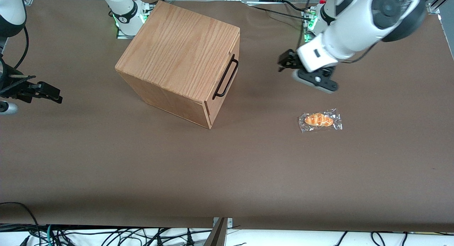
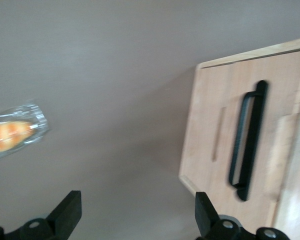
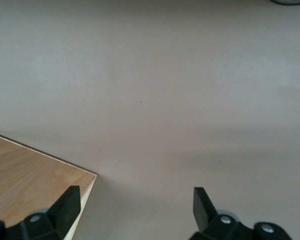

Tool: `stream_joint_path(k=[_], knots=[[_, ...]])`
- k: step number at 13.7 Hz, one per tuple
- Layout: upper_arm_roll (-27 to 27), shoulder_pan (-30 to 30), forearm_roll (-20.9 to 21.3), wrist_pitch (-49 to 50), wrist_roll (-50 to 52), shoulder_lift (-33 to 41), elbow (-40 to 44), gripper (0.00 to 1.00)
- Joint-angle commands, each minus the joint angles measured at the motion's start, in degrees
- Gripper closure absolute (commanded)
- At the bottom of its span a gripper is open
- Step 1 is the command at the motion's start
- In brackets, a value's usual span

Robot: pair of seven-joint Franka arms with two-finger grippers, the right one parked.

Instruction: Open top drawer with left arm

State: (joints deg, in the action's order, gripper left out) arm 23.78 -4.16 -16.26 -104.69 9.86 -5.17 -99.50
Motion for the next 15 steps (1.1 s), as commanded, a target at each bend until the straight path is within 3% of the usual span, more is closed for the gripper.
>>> stream_joint_path(k=[1, 6, 15], knots=[[3.2, -1.0, -1.7, -6.9, 1.7, -1.9, -2.2, 0.00], [7.0, -3.8, -1.6, -22.7, 1.4, -5.2, -7.9, 0.00], [7.5, -7.2, -0.8, -31.8, 1.5, -9.2, -10.9, 0.00]])
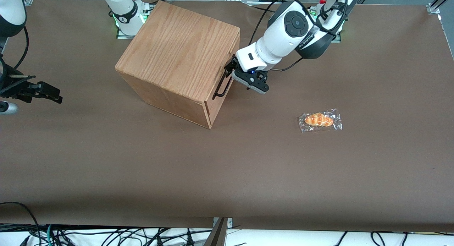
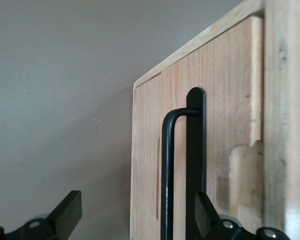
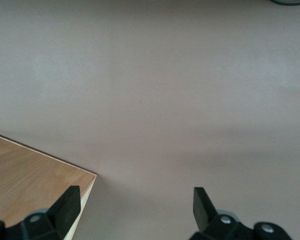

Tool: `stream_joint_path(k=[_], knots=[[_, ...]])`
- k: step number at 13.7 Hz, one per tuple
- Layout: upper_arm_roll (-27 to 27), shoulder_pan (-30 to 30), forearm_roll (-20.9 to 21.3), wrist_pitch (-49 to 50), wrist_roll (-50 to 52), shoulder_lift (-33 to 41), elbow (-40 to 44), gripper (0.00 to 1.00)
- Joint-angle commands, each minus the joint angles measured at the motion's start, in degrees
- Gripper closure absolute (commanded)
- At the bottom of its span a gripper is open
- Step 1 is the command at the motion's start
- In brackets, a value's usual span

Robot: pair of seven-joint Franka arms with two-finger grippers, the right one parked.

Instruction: Open top drawer with left arm

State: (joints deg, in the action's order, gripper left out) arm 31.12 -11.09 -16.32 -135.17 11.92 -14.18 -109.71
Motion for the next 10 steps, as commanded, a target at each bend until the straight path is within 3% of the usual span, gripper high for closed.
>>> stream_joint_path(k=[1, 5, 7, 10], knots=[[0.2, -1.1, -0.7, -1.8, -0.6, -0.6, -0.7, 0.00], [0.2, -1.3, -0.3, -3.8, -1.1, -1.2, -2.1, 0.00], [0.2, -1.2, 3.4, -3.7, -1.0, -1.2, -2.3, 0.00], [0.2, -1.2, 3.9, -3.7, -0.8, -1.3, -3.7, 0.00]])
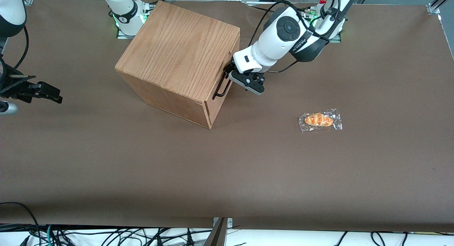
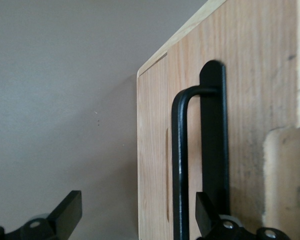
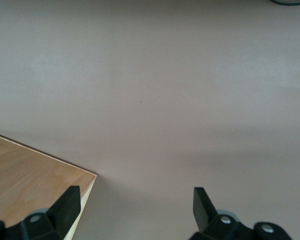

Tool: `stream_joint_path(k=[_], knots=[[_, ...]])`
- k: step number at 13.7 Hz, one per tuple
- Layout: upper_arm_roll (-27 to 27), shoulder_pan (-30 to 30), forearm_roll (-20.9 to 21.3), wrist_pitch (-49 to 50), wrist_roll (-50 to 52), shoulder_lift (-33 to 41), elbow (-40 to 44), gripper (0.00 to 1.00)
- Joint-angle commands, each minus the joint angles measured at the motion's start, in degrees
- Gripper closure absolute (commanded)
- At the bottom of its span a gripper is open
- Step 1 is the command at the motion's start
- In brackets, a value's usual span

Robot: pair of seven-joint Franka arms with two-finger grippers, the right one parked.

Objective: Open top drawer with left arm
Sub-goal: 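Pull the handle with the left gripper, sliding the drawer out of the cabinet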

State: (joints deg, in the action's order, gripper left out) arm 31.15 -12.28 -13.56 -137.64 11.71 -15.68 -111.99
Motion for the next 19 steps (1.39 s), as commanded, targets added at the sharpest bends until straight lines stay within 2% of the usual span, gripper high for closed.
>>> stream_joint_path(k=[1, 3, 5, 7, 10, 19], knots=[[0.1, 0.1, 1.2, -1.2, -0.7, 0.4, -2.1, 0.00], [-0.1, 0.8, 1.6, -0.4, -0.8, 0.7, -2.8, 0.00], [-0.4, 2.4, 4.8, 1.5, -0.7, 1.9, -3.2, 0.00], [-0.6, 4.5, 5.7, 5.2, -1.5, 3.5, -3.1, 0.00], [-1.8, 6.9, 5.7, 8.3, -5.4, 4.4, -3.1, 0.00], [-6.1, 8.9, 5.7, 11.2, -11.5, 4.7, -3.1, 0.00]])
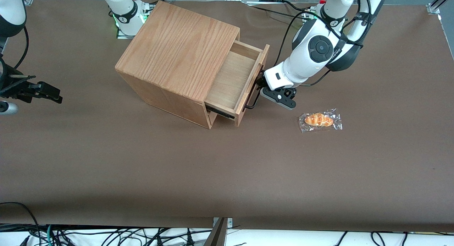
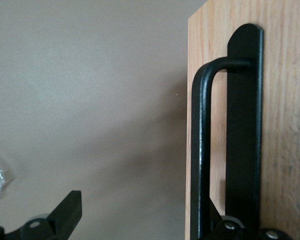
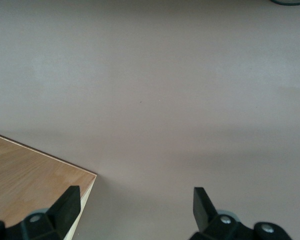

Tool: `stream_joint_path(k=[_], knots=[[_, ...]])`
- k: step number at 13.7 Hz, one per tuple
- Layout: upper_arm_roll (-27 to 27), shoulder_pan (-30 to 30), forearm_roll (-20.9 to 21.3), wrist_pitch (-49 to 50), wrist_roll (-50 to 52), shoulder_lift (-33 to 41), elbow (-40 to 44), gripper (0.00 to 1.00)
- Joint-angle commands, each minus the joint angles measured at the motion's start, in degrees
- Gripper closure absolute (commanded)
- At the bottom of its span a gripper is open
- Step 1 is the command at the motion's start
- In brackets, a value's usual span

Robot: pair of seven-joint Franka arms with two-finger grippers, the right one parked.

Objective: Open top drawer with left arm
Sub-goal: 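Pull the handle with the left gripper, sliding the drawer out of the cabinet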

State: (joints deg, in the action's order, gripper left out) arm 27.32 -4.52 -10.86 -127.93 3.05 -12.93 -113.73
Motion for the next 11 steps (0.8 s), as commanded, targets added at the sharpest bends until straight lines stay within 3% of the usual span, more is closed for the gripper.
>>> stream_joint_path(k=[1, 11], knots=[[-2.4, 1.4, 3.0, 1.5, -2.8, 1.9, -1.3, 0.00], [-3.8, 2.8, 3.0, 5.3, -5.7, 2.7, -1.2, 0.00]])
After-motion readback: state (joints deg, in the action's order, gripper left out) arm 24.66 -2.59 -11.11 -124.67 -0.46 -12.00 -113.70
